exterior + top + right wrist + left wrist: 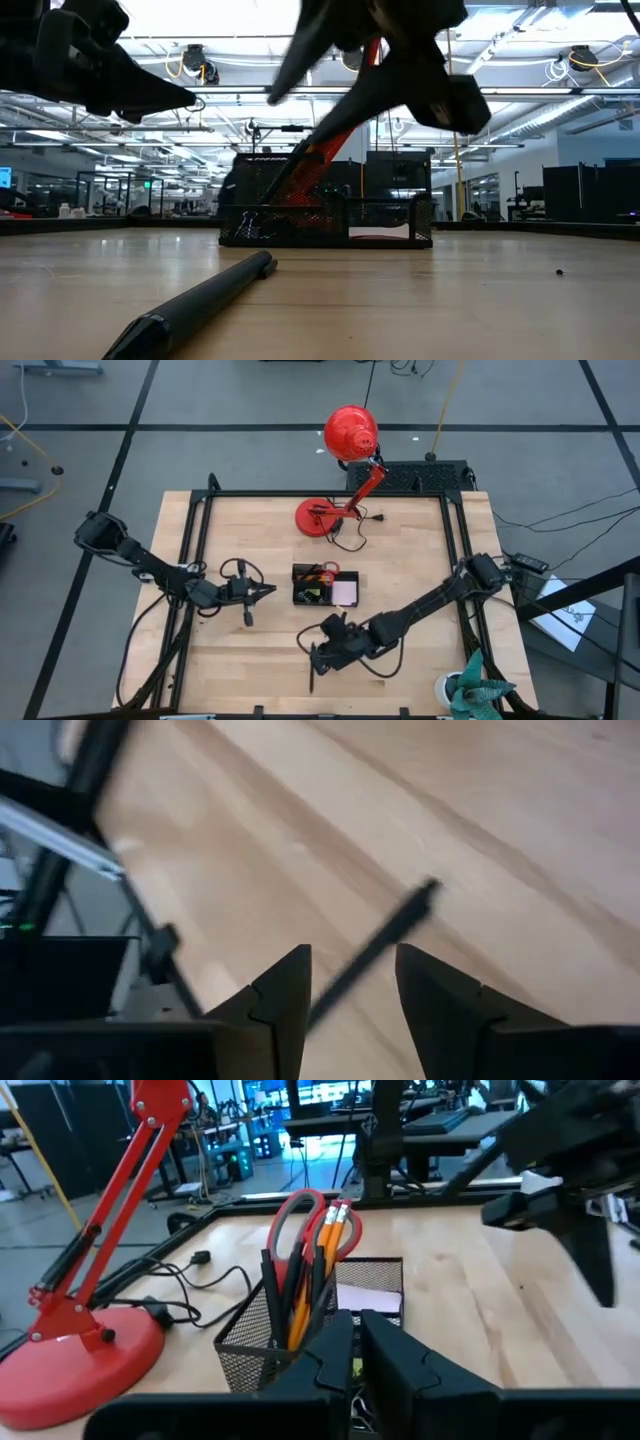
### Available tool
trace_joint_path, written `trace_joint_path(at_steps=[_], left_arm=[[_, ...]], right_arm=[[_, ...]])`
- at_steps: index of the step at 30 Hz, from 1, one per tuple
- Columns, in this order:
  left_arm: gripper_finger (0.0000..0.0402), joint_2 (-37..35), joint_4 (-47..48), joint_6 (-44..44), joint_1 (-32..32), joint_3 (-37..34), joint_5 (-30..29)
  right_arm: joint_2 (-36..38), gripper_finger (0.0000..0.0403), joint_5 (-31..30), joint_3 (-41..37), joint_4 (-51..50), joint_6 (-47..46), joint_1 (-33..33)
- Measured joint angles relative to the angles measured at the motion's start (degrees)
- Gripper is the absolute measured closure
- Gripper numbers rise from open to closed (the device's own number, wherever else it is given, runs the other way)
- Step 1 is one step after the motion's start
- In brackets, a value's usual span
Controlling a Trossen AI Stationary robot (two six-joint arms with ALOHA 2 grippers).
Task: Pick and place office supplies into organizer
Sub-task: Put the black pen into the black mesh desk organizer
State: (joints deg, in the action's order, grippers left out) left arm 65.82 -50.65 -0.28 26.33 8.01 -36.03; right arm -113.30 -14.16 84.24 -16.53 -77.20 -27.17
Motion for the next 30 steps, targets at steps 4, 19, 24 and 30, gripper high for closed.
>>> trace_joint_path(at_steps=[4, 19, 24, 30], left_arm=[[0.0371, 0.00, 0.42, -1.74, 0.00, 0.00, 0.00], [0.0371, 0.00, 3.32, -1.54, 0.00, 0.00, -0.02], [0.0371, 0.00, 3.34, -0.70, 0.00, 0.00, -0.02], [0.0371, 0.00, 3.37, 0.80, 0.00, 0.00, 0.09]], right_arm=[[0.00, 0.0264, 0.65, -0.01, -1.66, 0.27, 1.89], [-9.99, 0.0264, 9.01, 0.00, 7.70, -2.16, 3.81], [-10.03, 0.0264, 8.33, 0.03, 7.18, -3.15, 3.81], [-10.19, 0.0264, 8.06, 0.08, 5.31, -4.18, 3.85]])
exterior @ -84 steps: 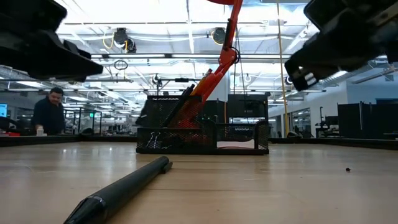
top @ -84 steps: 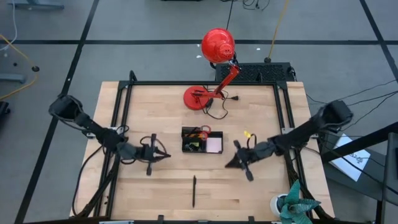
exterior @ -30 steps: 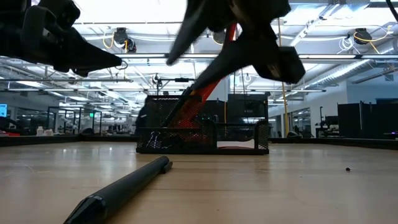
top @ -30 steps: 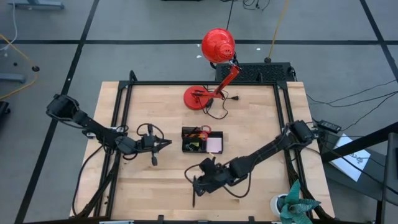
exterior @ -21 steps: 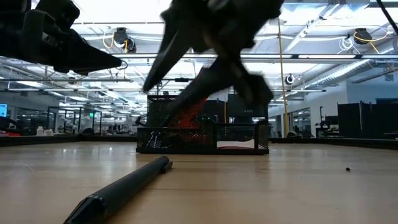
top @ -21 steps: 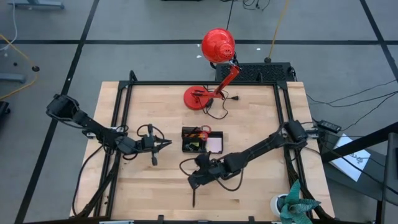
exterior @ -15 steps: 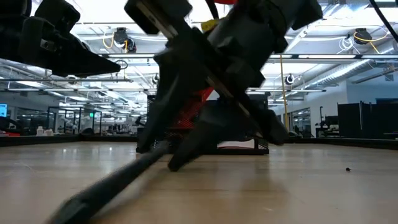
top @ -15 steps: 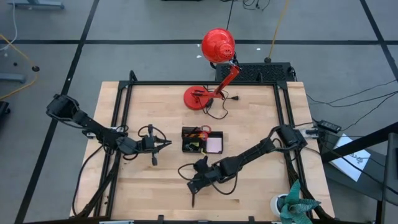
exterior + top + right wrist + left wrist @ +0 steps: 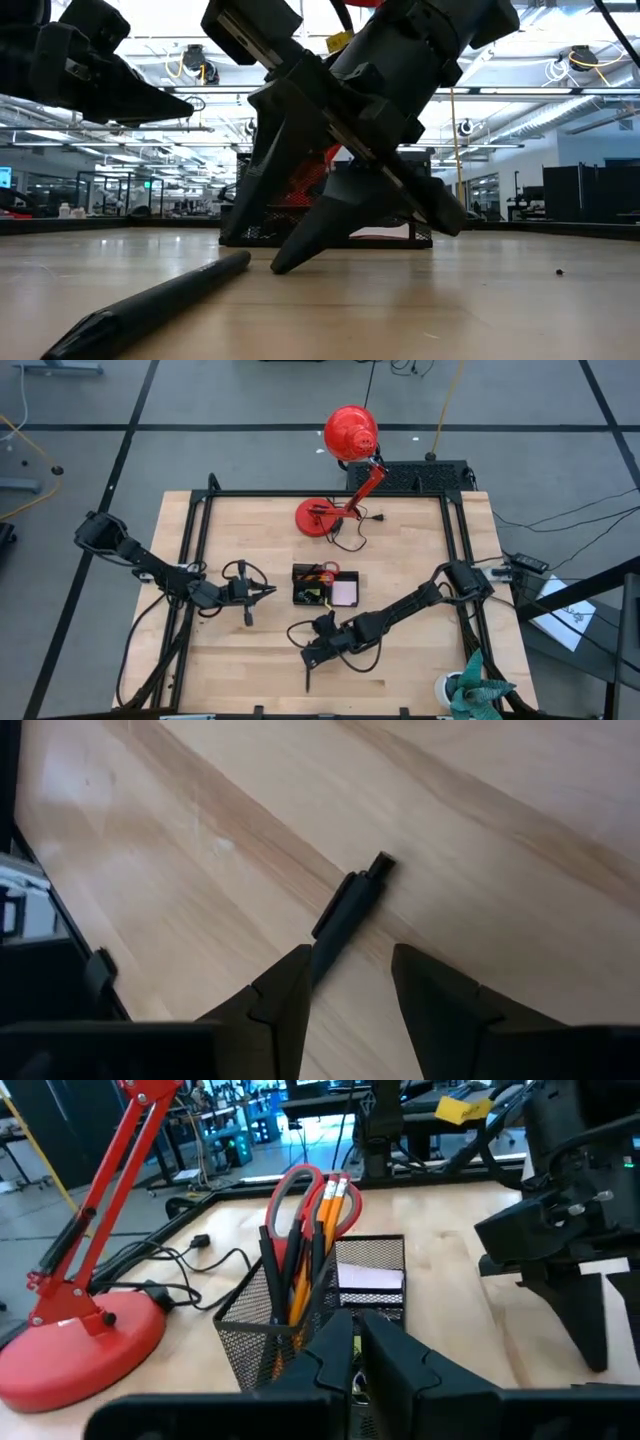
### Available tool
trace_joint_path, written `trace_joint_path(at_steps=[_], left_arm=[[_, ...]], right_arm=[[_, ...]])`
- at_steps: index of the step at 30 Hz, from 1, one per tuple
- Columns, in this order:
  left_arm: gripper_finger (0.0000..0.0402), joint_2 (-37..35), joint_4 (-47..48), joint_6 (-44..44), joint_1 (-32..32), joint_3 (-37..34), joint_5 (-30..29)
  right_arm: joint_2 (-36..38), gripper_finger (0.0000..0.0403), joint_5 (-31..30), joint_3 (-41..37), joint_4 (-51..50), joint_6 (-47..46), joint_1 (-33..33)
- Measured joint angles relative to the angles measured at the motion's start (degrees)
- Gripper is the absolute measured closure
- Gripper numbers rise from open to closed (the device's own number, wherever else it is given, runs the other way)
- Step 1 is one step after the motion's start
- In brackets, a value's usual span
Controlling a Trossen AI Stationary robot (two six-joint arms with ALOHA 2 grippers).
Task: Pick and place office supplies into organizer
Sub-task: Put the black pen into the black mesh desk organizer
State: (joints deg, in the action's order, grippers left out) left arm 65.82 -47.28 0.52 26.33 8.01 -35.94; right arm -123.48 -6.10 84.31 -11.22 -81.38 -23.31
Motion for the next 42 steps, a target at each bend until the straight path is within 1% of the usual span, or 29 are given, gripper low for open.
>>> trace_joint_path(at_steps=[2, 5, 8, 12, 15, 17, 19, 20, 22, 25, 27, 31, 33, 36, 38, 39, 42], left_arm=[[0.0371, 0.00, 0.74, 0.31, 0.00, 0.00, 1.61], [0.0371, 0.00, 3.08, 0.47, 0.00, 0.00, 7.17], [0.0371, 0.00, 4.38, -0.13, 0.00, 0.00, 12.95], [0.0371, 0.00, 4.05, 0.05, 0.12, 0.00, 18.86], [0.0371, 0.16, 3.81, 1.28, 1.04, 0.00, 21.11], [0.0371, 0.48, 5.03, 1.86, 2.13, 0.33, 21.31], [0.0371, 1.00, 9.12, 2.70, 3.21, 2.28, 21.11], [0.0371, 1.19, 11.97, 3.35, 3.65, 3.67, 20.86], [0.0371, 2.50, 18.31, 4.64, 4.43, 7.78, 20.72], [0.0371, 6.06, 27.84, 4.33, 5.94, 14.90, 20.36], [0.0371, 9.31, 33.33, 2.34, 7.21, 20.18, 20.10], [0.0371, 16.68, 48.52, -5.79, 9.85, 31.38, 19.38], [0.0370, 20.28, 56.03, -7.10, 10.38, 37.65, 19.18], [0.0364, 24.94, 65.81, -6.73, 10.29, 46.01, 17.91], [0.0354, 27.44, 69.39, -7.65, 10.29, 50.13, 16.41], [0.0347, 28.42, 69.89, -9.80, 10.30, 51.72, 16.30], [0.0327, 30.44, 69.58, -17.74, 11.04, 54.24, 16.25]], right_arm=[[-0.02, 0.0264, -0.19, 0.00, 0.02, 1.77, -0.04], [0.43, 0.0264, -2.24, -0.05, 0.85, 6.90, -0.55], [2.12, 0.0264, -5.97, -0.37, 3.03, 15.38, -1.32], [6.80, 0.0268, -13.94, -0.10, 5.06, 27.31, -3.34], [9.26, 0.0292, -18.44, -0.12, 4.82, 37.38, -5.59], [10.79, 0.0322, -21.54, -0.15, 4.43, 42.36, -7.15], [12.29, 0.0359, -23.71, -0.15, 4.58, 46.95, -8.36], [12.73, 0.0378, -24.29, -0.14, 4.59, 49.36, -8.87], [13.12, 0.0395, -25.72, -0.13, 4.48, 53.98, -9.95], [13.19, 0.0392, -30.70, -0.17, 4.42, 57.19, -10.75], [13.38, 0.0396, -32.62, -0.17, 4.60, 59.27, -10.68], [13.25, 0.0400, -32.82, -0.68, 6.77, 64.34, -10.60], [13.70, 0.0401, -32.35, -0.80, 8.38, 67.65, -11.21], [15.29, 0.0402, -31.35, -0.81, 10.49, 71.46, -12.51], [16.83, 0.0402, -32.33, -1.56, 11.43, 74.89, -13.97], [17.54, 0.0402, -33.06, -2.53, 13.35, 76.90, -14.81], [21.58, 0.0402, -32.67, -8.78, 22.74, 83.26, -17.21]])
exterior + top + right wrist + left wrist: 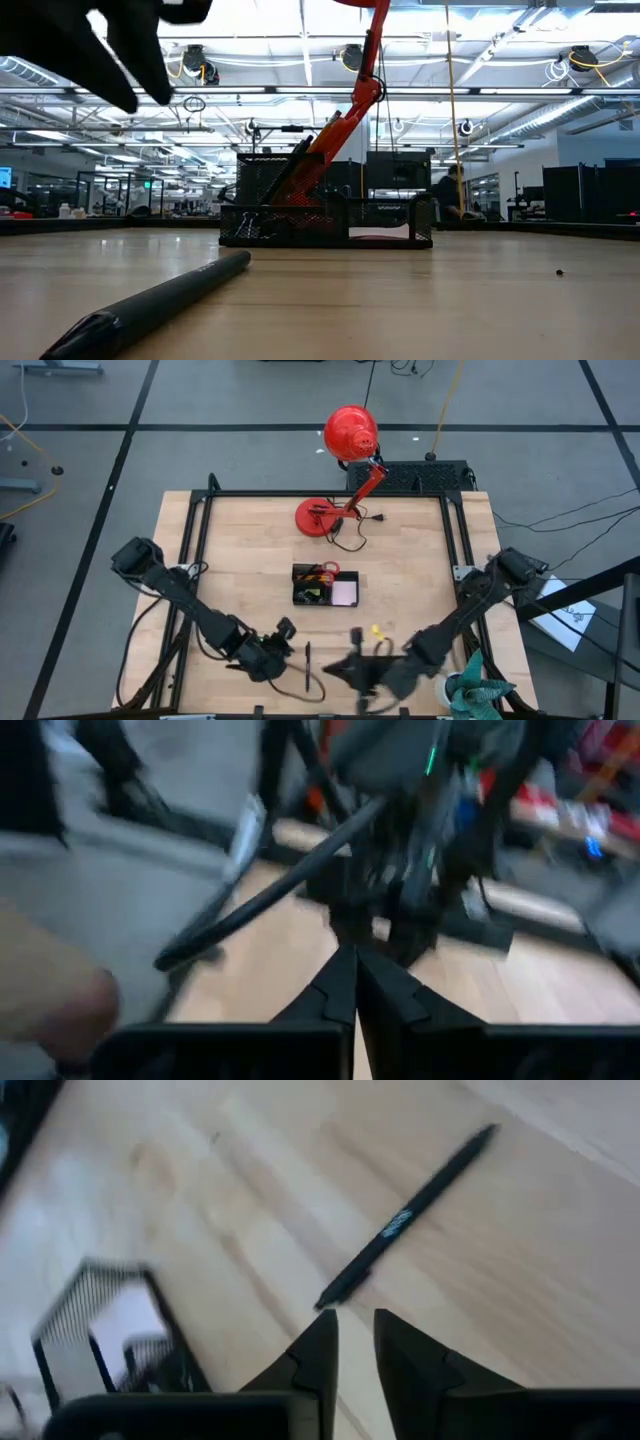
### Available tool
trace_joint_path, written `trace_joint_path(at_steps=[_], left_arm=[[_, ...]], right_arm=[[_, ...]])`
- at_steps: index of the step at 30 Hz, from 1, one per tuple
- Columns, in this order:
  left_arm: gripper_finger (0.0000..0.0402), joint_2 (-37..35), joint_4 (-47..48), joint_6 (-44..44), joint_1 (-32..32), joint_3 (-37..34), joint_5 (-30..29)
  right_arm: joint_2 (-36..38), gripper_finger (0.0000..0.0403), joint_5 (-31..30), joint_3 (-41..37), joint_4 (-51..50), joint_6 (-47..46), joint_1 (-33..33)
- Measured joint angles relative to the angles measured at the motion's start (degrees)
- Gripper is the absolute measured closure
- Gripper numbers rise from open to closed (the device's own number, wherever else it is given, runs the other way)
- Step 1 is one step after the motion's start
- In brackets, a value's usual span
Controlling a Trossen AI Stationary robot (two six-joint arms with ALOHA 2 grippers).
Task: Pick and place office supplies into organizer
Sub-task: Put the black pen into the black mesh desk organizer
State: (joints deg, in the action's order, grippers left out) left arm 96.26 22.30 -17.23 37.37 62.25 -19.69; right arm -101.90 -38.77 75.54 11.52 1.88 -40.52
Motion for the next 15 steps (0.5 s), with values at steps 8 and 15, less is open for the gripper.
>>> trace_joint_path(at_steps=[8, 15], left_arm=[[0.0294, 0.88, -4.52, -9.87, 0.76, 0.56, 1.53], [0.0295, 0.86, -7.00, -9.55, 0.76, 0.56, 0.30]], right_arm=[[17.77, 0.0402, 10.13, -28.66, 27.20, 1.88, 3.70], [28.47, 0.0403, 13.11, -46.15, 41.11, 0.61, 6.70]])
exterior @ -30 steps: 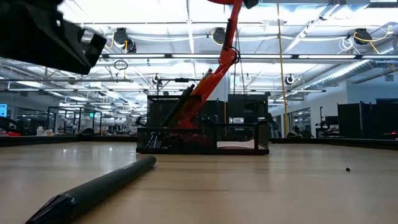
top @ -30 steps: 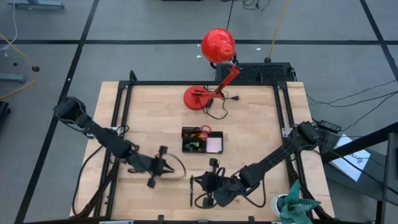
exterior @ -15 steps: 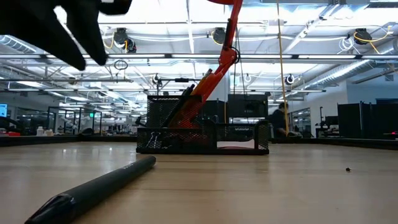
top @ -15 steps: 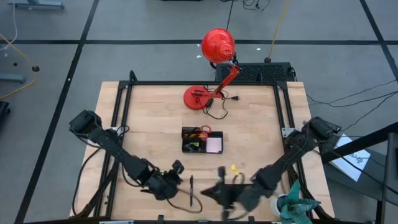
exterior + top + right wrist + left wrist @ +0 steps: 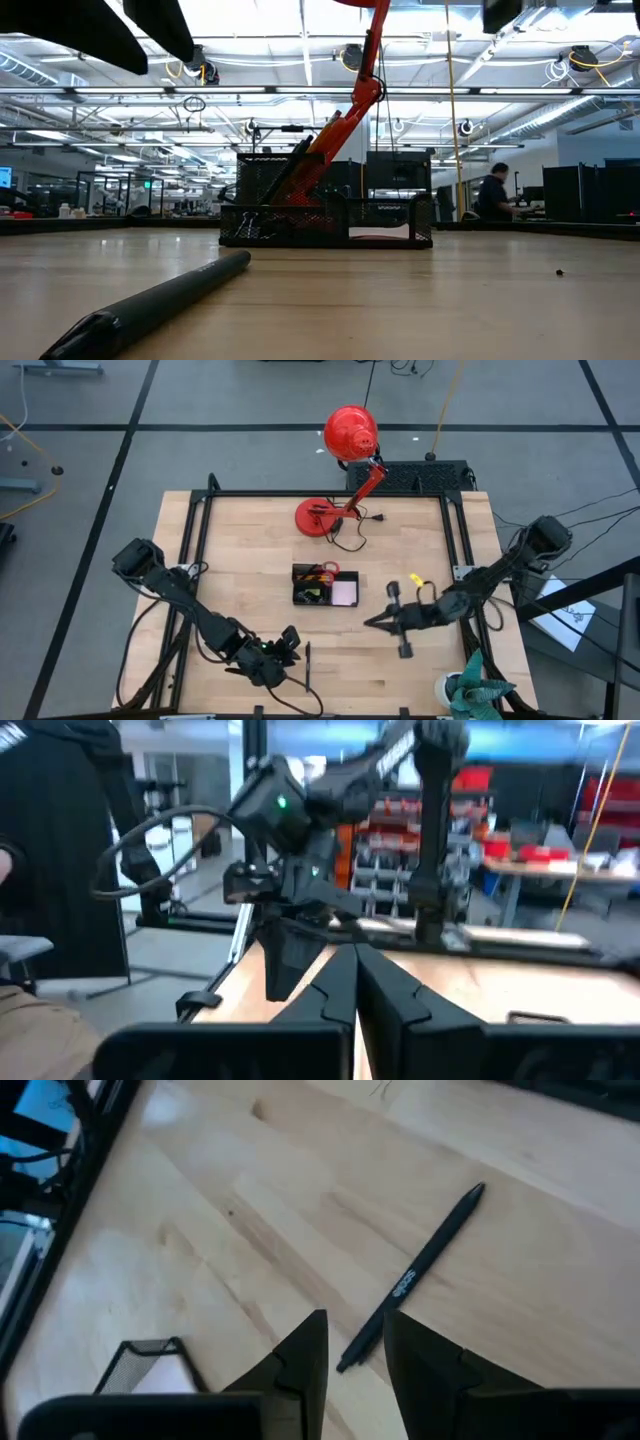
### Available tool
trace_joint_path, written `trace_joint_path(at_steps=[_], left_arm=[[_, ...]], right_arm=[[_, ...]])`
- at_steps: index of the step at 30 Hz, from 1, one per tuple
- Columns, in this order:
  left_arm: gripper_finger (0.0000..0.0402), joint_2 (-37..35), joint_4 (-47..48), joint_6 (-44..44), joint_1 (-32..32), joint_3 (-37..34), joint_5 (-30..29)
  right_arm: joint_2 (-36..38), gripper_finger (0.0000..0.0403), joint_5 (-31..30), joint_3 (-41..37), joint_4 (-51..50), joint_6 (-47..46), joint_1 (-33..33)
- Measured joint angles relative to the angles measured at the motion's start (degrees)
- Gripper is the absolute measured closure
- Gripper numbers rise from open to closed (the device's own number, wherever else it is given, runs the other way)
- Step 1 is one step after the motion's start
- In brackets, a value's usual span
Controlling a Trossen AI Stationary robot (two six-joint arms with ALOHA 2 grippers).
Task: Pick and place office supplies into organizer
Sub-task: Put the black pen into the black mesh desk organizer
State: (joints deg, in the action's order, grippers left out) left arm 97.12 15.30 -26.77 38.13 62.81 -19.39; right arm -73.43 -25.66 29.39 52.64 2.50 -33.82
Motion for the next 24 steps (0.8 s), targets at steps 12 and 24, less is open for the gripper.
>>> trace_joint_path(at_steps=[12, 24], left_arm=[[0.0295, 0.00, -0.33, 3.02, -1.32, 0.00, -0.22], [0.0295, 1.81, -0.72, -0.97, -2.13, 0.00, 1.70]], right_arm=[[13.09, 0.0403, -9.87, -14.92, 11.79, 8.11, -3.44], [34.15, 0.0403, -3.63, -25.04, 5.90, 5.98, 0.44]])
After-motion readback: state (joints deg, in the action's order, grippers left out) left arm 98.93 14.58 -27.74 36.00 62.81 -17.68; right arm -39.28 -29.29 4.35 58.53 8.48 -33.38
